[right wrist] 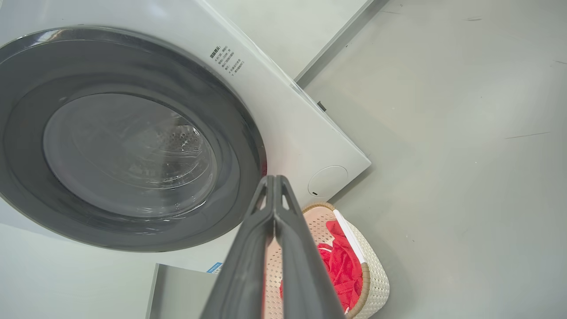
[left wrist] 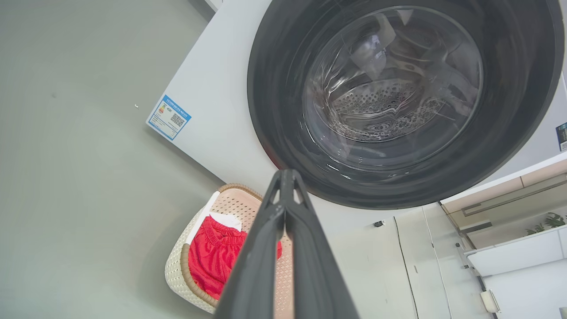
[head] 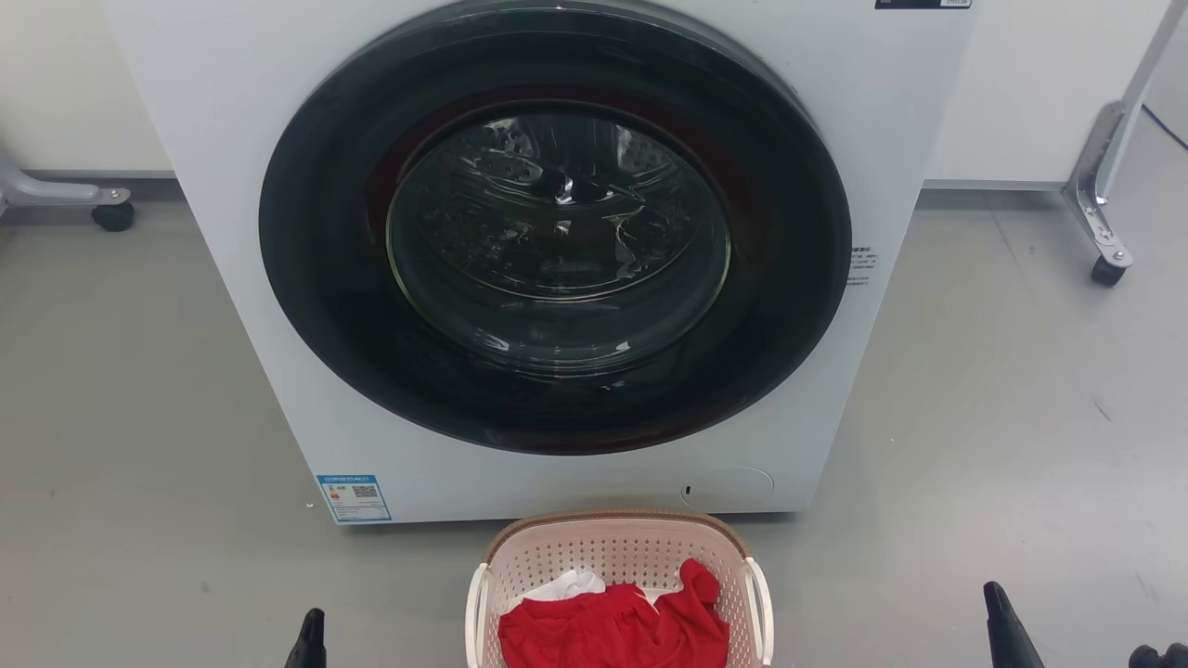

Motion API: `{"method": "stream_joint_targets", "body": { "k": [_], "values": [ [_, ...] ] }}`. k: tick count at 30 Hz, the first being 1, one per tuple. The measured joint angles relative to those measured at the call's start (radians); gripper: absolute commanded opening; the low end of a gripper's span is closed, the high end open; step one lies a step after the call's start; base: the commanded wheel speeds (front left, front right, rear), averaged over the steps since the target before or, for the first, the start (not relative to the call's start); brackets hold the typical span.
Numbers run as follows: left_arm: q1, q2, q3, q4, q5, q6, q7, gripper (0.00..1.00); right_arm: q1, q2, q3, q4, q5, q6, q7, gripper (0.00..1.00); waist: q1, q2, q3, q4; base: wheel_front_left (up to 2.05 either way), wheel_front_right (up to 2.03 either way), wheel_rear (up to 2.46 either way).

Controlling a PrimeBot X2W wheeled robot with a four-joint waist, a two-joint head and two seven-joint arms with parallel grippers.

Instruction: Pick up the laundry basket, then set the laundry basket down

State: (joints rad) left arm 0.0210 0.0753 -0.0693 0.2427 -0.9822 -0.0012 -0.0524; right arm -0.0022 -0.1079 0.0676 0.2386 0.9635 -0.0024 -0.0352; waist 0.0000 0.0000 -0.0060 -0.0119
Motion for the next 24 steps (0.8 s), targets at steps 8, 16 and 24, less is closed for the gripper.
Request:
{"method": "stream_joint_targets", "body": {
  "k": [8, 16, 24],
  "values": [
    [-0.013, -0.006, 0.027, 0.007, -0.099, -0.018, 0.031, 0.00, -0.011, 0.012, -0.034, 0.007, 0.108, 0.020, 0.026, 0.00, 0.0000, 0.0000, 0.001, 0.002, 0.00, 0.00, 0.00],
    [-0.027, -0.012, 0.055, 0.013, -0.207, -0.040, 0.059, 0.00, -0.031, 0.023, -0.067, 0.013, 0.211, 0.040, 0.047, 0.00, 0.0000, 0.0000, 0.002, 0.004, 0.00, 0.00, 0.00],
    [-0.044, -0.016, 0.081, 0.016, -0.310, -0.061, 0.087, 0.00, -0.041, 0.032, -0.101, 0.022, 0.320, 0.061, 0.075, 0.00, 0.0000, 0.0000, 0.003, 0.006, 0.00, 0.00, 0.00]
  ]
}}
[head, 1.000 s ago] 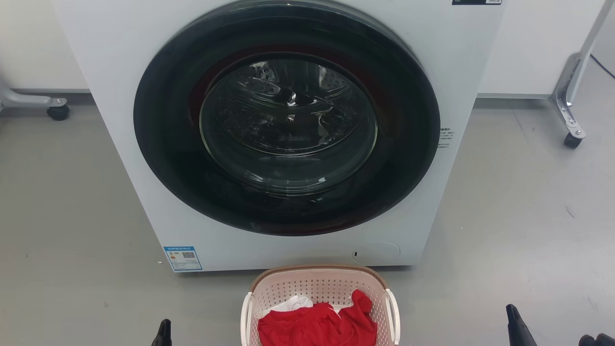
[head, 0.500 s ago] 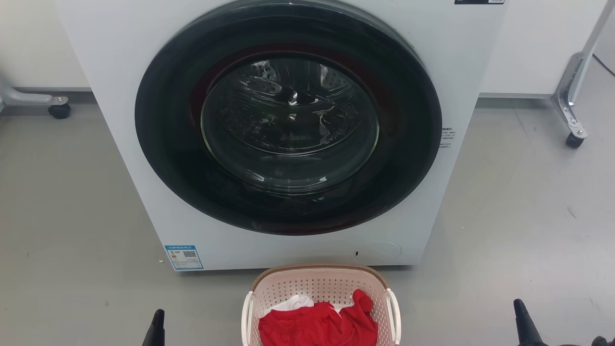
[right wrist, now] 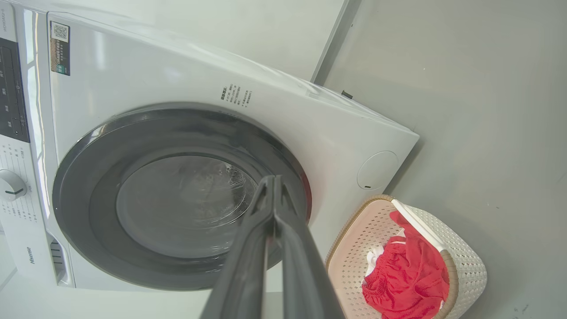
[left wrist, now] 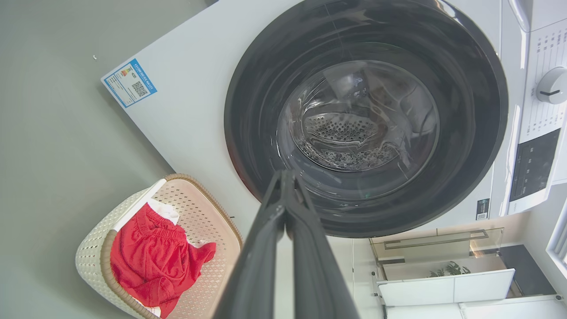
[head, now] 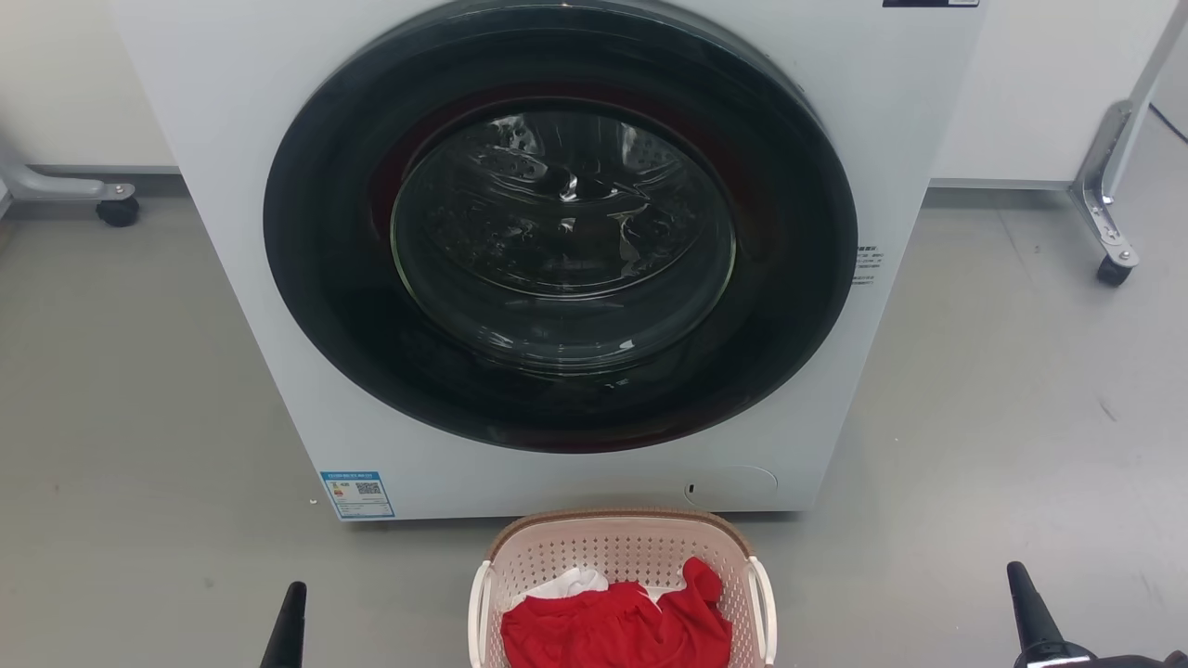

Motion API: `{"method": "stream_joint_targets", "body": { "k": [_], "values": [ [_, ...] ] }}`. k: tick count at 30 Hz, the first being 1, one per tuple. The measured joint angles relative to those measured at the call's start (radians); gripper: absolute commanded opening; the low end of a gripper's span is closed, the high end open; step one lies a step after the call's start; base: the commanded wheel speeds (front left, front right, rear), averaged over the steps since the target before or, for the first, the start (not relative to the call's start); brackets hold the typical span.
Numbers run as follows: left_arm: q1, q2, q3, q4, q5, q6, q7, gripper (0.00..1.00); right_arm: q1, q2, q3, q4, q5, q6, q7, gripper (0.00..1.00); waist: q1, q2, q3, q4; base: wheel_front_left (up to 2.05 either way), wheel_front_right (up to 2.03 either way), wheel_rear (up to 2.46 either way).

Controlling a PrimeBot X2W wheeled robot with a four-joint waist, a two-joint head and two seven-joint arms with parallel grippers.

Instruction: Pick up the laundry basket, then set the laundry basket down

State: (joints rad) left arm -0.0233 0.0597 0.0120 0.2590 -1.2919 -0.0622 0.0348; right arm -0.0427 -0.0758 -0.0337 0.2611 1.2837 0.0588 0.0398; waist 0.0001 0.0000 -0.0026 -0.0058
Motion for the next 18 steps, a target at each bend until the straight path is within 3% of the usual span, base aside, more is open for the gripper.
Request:
{"method": "stream_joint_targets", "body": {
  "k": [18],
  "values": [
    [-0.040, -0.013, 0.060, 0.013, -0.228, -0.045, 0.061, 0.00, -0.031, 0.025, -0.076, 0.012, 0.241, 0.047, 0.057, 0.00, 0.0000, 0.0000, 0.003, 0.005, 0.00, 0.00, 0.00]
  ]
}}
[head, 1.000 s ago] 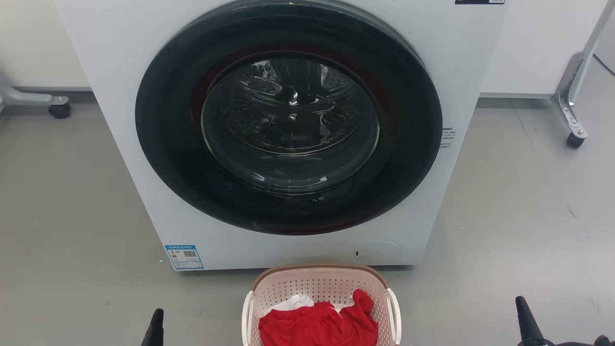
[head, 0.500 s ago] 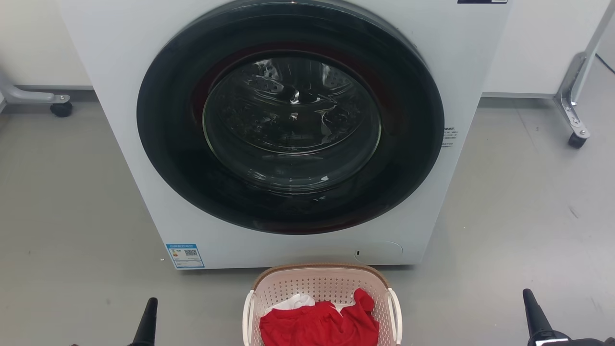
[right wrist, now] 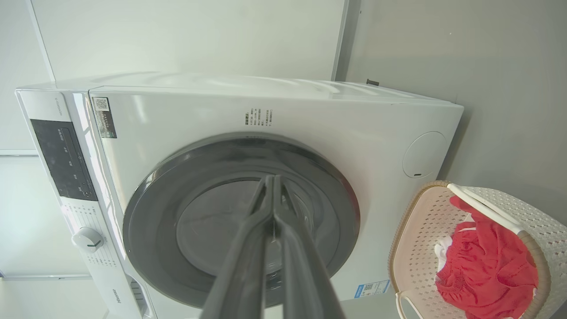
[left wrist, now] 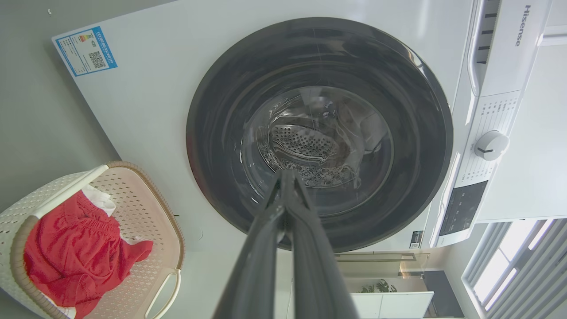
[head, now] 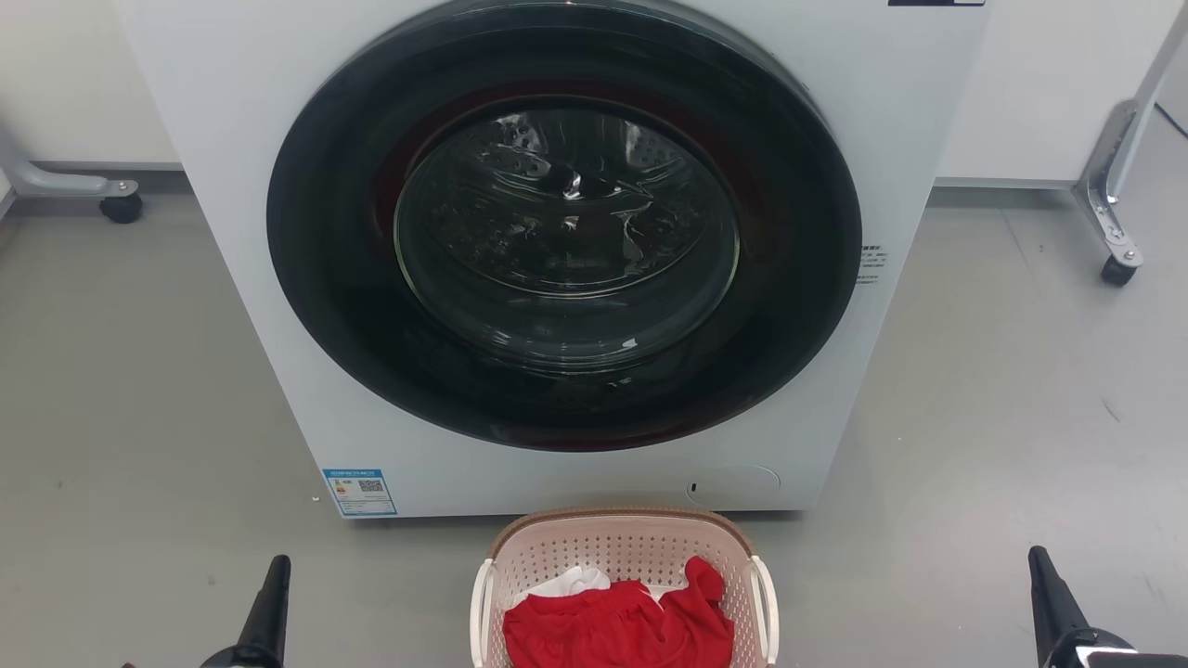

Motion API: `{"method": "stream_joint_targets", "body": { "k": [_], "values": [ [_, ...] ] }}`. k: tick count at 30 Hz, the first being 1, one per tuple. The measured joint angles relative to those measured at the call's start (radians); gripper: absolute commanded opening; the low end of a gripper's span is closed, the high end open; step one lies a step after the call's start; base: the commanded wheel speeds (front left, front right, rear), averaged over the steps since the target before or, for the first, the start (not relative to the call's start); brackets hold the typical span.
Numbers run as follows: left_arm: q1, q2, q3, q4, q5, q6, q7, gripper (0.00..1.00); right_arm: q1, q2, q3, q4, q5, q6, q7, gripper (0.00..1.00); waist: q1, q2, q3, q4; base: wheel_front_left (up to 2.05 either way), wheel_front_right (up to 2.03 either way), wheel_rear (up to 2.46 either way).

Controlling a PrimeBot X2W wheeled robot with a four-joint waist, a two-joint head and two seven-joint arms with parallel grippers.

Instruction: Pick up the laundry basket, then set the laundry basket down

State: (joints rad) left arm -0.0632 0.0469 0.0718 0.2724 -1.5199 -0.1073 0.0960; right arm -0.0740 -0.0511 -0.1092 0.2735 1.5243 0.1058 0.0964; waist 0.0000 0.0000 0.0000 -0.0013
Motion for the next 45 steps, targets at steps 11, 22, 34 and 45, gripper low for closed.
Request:
{"method": "stream_joint_targets", "body": {
  "k": [11, 22, 34, 45],
  "values": [
    [-0.015, -0.004, 0.020, 0.004, -0.081, -0.016, 0.017, 0.00, -0.014, 0.007, -0.024, 0.006, 0.071, 0.010, 0.017, 0.00, 0.0000, 0.0000, 0.001, 0.001, 0.00, 0.00, 0.00],
    [-0.015, -0.004, 0.020, 0.004, -0.081, -0.016, 0.017, 0.00, -0.015, 0.008, -0.024, 0.006, 0.072, 0.010, 0.017, 0.00, 0.0000, 0.0000, 0.001, 0.001, 0.00, 0.00, 0.00],
    [-0.015, -0.004, 0.020, 0.004, -0.081, -0.016, 0.017, 0.00, -0.016, 0.008, -0.024, 0.006, 0.072, 0.010, 0.017, 0.00, 0.0000, 0.0000, 0.001, 0.001, 0.00, 0.00, 0.00],
    [-0.015, -0.004, 0.020, 0.004, -0.081, -0.016, 0.017, 0.00, -0.016, 0.008, -0.024, 0.006, 0.072, 0.010, 0.017, 0.00, 0.0000, 0.0000, 0.001, 0.001, 0.00, 0.00, 0.00]
  ]
}}
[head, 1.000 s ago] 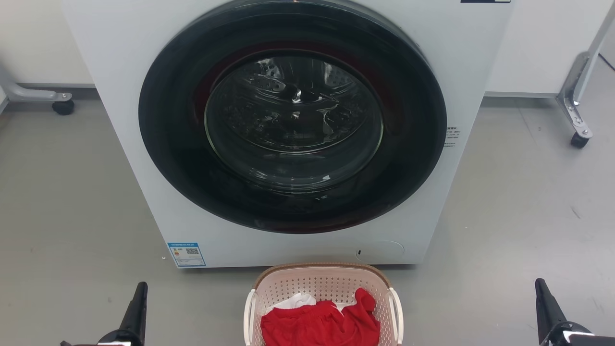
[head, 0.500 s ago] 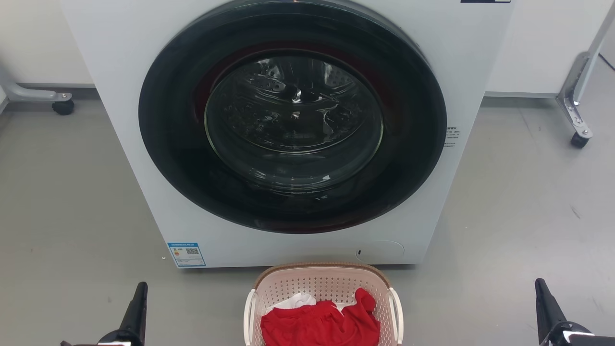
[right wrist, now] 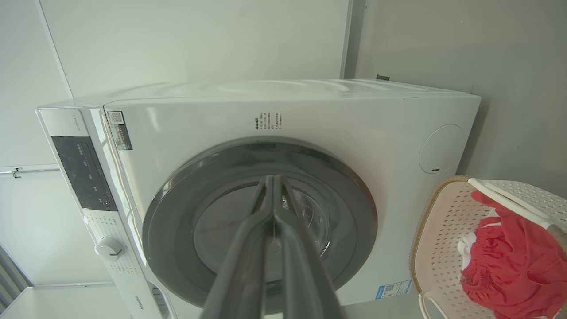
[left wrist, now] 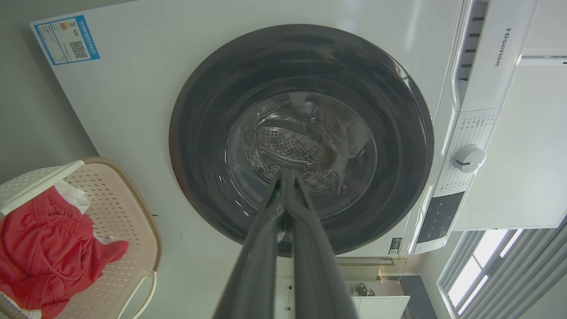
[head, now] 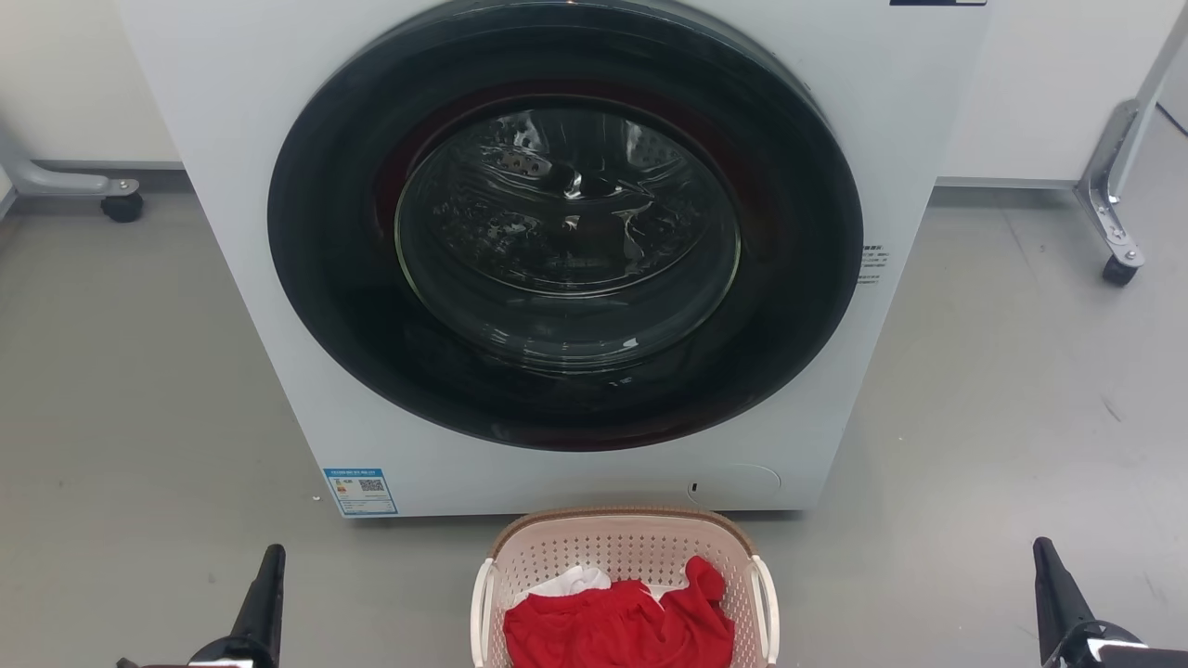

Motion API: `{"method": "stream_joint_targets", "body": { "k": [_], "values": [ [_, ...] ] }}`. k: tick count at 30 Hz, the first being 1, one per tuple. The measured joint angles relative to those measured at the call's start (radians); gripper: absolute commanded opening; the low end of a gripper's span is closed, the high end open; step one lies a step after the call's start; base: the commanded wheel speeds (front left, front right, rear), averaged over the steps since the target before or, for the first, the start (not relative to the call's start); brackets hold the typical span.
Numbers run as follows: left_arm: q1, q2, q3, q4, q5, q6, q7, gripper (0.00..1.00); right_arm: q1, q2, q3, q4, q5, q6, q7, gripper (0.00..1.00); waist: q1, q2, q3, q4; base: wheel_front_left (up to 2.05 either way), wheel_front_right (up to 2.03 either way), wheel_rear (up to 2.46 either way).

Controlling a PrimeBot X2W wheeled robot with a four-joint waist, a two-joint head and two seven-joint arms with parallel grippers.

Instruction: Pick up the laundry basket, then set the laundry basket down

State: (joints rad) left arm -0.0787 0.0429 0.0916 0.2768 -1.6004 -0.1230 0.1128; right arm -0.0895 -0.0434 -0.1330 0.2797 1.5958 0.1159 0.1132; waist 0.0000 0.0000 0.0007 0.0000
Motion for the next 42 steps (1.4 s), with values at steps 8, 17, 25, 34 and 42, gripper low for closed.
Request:
{"method": "stream_joint_targets", "body": {
  "k": [8, 17, 25, 34, 42],
  "values": [
    [0.000, 0.000, 0.000, 0.000, 0.000, 0.000, 0.000, 0.00, 0.000, 0.000, 0.000, 0.000, 0.000, 0.000, 0.000, 0.00, 0.0000, 0.0000, 0.000, 0.000, 0.00, 0.00, 0.00],
    [0.000, 0.000, 0.000, 0.000, 0.000, 0.000, 0.000, 0.00, 0.000, 0.000, 0.000, 0.000, 0.000, 0.000, 0.000, 0.00, 0.0000, -0.0001, 0.000, 0.000, 0.00, 0.00, 0.00],
    [0.000, 0.000, 0.000, 0.000, 0.000, 0.000, 0.000, 0.00, 0.000, 0.000, 0.000, 0.000, 0.001, 0.000, 0.000, 0.00, 0.0000, 0.0000, 0.000, 0.000, 0.00, 0.00, 0.00],
    [0.000, 0.000, 0.000, 0.000, 0.000, 0.000, 0.000, 0.00, 0.000, 0.000, 0.000, 0.000, 0.001, 0.000, 0.000, 0.00, 0.0000, 0.0000, 0.000, 0.000, 0.00, 0.00, 0.00],
    [0.000, 0.000, 0.000, 0.000, 0.000, 0.000, 0.000, 0.00, 0.000, 0.000, 0.000, 0.000, 0.001, 0.000, 0.000, 0.00, 0.0000, 0.0000, 0.000, 0.000, 0.00, 0.00, 0.00]
  ]
}}
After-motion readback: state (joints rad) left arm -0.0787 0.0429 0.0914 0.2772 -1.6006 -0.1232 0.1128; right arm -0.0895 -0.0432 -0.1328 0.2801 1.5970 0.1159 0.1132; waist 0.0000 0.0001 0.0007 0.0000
